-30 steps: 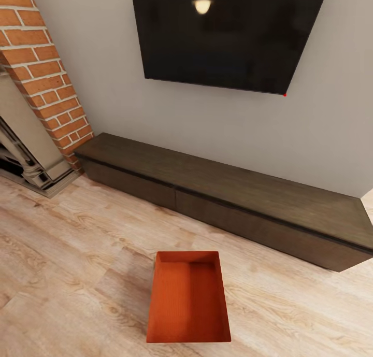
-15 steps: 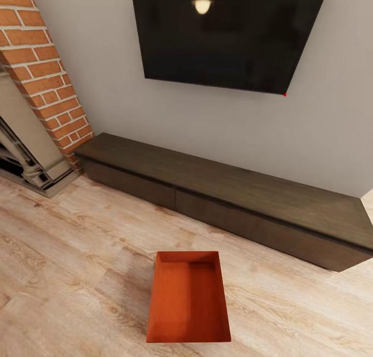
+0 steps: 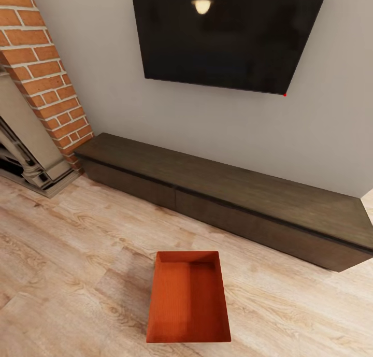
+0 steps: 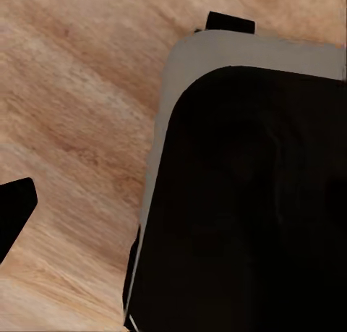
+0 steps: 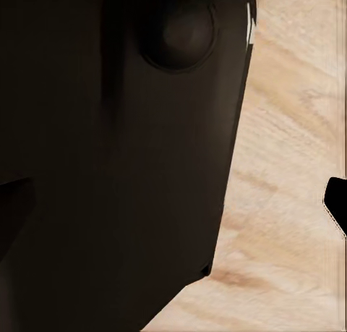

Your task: Move the two storage containers from the living room to the garage. In the garage, place one container on the floor and stack the other container on top of it (either order is fine).

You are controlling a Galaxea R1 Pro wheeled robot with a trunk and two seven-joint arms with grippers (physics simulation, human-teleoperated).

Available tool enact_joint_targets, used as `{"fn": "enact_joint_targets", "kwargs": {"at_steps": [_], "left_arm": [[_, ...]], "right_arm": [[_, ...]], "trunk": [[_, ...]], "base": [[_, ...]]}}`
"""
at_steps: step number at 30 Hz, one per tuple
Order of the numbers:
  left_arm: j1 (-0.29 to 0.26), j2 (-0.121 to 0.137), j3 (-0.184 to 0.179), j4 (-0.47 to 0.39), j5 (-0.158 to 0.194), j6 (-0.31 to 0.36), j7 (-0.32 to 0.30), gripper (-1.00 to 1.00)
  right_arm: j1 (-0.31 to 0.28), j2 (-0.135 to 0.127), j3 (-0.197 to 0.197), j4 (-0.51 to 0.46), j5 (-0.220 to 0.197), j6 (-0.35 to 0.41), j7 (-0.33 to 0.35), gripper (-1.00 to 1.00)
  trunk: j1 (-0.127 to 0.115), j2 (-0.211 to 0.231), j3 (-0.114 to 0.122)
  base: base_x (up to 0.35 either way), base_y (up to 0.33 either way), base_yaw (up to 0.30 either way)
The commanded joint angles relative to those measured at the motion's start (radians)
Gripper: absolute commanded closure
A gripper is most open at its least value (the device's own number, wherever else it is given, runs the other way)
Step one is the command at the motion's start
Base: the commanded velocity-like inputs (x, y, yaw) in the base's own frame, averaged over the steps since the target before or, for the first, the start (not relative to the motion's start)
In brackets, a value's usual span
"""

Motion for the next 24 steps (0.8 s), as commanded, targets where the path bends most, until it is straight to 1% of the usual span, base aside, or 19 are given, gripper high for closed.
{"fn": "enact_joint_targets", "kwargs": {"at_steps": [1, 3, 4, 5, 7, 9, 10, 11, 12, 13, 15, 16, 17, 19, 20, 21, 22, 23, 24], "left_arm": [[0.000, 0.006, -0.001, -0.033, 0.005, 0.003, 0.000, -1.00], [0.000, 0.012, -0.001, -0.070, 0.005, 0.014, -0.001, -1.00], [0.000, 0.020, -0.001, -0.109, 0.004, 0.034, 0.000, -1.00], [0.000, 0.024, -0.001, -0.129, 0.005, 0.047, 0.000, -1.00], [-0.002, 0.041, 0.001, -0.218, 0.005, 0.122, 0.002, -1.00], [-0.004, 0.052, 0.001, -0.314, 0.005, 0.220, 0.004, -1.00], [-0.007, 0.056, 0.001, -0.361, 0.005, 0.280, 0.016, -1.00], [-0.011, 0.058, 0.002, -0.394, 0.005, 0.331, 0.035, -1.00], [-0.013, 0.059, 0.002, -0.404, 0.005, 0.350, 0.045, -1.00], [-0.020, 0.061, 0.002, -0.425, 0.005, 0.385, 0.076, -1.00], [-0.049, 0.061, 0.002, -0.441, 0.006, 0.408, 0.129, -1.00], [-0.062, 0.061, 0.002, -0.442, 0.007, 0.411, 0.144, -1.00], [-0.093, 0.059, 0.002, -0.439, 0.009, 0.417, 0.171, -1.00], [-0.165, 0.055, 0.002, -0.422, 0.011, 0.430, 0.201, -1.00], [-0.201, 0.047, 0.002, -0.414, 0.010, 0.434, 0.208, -1.00], [-0.217, 0.042, 0.002, -0.411, 0.010, 0.435, 0.210, -1.00], [-0.248, 0.029, 0.001, -0.406, 0.008, 0.437, 0.213, -1.00], [-0.272, 0.011, -0.001, -0.403, 0.005, 0.435, 0.214, -1.00], [-0.281, 0.000, -0.002, -0.401, 0.002, 0.433, 0.215, -1.00]], "right_arm": [[0.001, -0.003, 0.007, -0.038, -0.004, 0.034, -0.008, -1.00], [0.001, -0.006, 0.006, -0.081, -0.006, 0.073, -0.014, -1.00], [0.001, -0.009, 0.005, -0.127, -0.007, 0.106, -0.023, -1.00], [0.002, -0.012, 0.004, -0.150, -0.007, 0.122, -0.028, -1.00], [0.002, -0.024, -0.004, -0.228, -0.008, 0.167, -0.049, -1.00], [-0.003, -0.032, -0.022, -0.279, -0.008, 0.205, -0.068, -1.00], [-0.026, -0.035, -0.045, -0.296, -0.008, 0.240, -0.081, -1.00], [-0.066, -0.037, -0.076, -0.308, -0.008, 0.278, -0.099, -1.00], [-0.085, -0.037, -0.090, -0.313, -0.008, 0.292, -0.109, -1.00], [-0.142, -0.039, -0.124, -0.321, -0.008, 0.319, -0.148, -1.00], [-0.218, -0.040, -0.148, -0.327, -0.008, 0.324, -0.220, -1.00], [-0.237, -0.039, -0.151, -0.327, -0.007, 0.322, -0.237, -1.00], [-0.276, -0.037, -0.156, -0.326, -0.008, 0.313, -0.266, -1.00], [-0.346, -0.030, -0.161, -0.318, -0.010, 0.273, -0.298, -1.00], [-0.368, -0.026, -0.161, -0.315, -0.010, 0.247, -0.305, -1.00], [-0.376, -0.024, -0.160, -0.313, -0.010, 0.234, -0.308, -1.00], [-0.387, -0.020, -0.158, -0.311, -0.008, 0.209, -0.310, -1.00], [-0.395, -0.010, -0.156, -0.307, -0.006, 0.186, -0.306, -1.00], [-0.397, -0.002, -0.155, -0.303, -0.004, 0.176, -0.302, -1.00]], "trunk": [[0.000, 0.000, -0.001], [0.000, 0.000, -0.001], [0.000, 0.000, -0.001], [0.000, 0.000, -0.001], [0.000, 0.000, -0.001], [0.000, 0.000, -0.001], [0.000, 0.000, -0.001], [0.000, 0.000, -0.001], [0.000, 0.000, -0.001], [0.000, 0.000, -0.001], [0.000, 0.000, -0.001], [0.000, 0.000, -0.001], [0.000, 0.000, -0.001], [0.000, 0.000, -0.001], [0.000, 0.000, -0.001], [0.000, 0.000, -0.001], [0.000, 0.000, -0.001], [0.000, 0.000, -0.001], [0.000, 0.000, -0.001]], "base": [[0.000, 0.000, 0.000], [0.000, 0.000, 0.000], [0.000, 0.000, 0.000], [0.000, 0.000, 0.000], [0.000, 0.000, 0.000], [0.000, 0.000, 0.000], [0.000, 0.000, 0.000], [0.000, 0.000, 0.000], [0.000, 0.000, 0.000], [0.000, 0.000, 0.000], [0.000, 0.000, 0.000], [0.000, 0.000, 0.000], [0.000, 0.000, 0.000], [0.000, 0.000, 0.000], [0.000, 0.000, 0.000], [0.000, 0.000, 0.000], [0.000, 0.000, 0.000], [0.000, 0.000, 0.000], [0.000, 0.000, 0.000]]}}
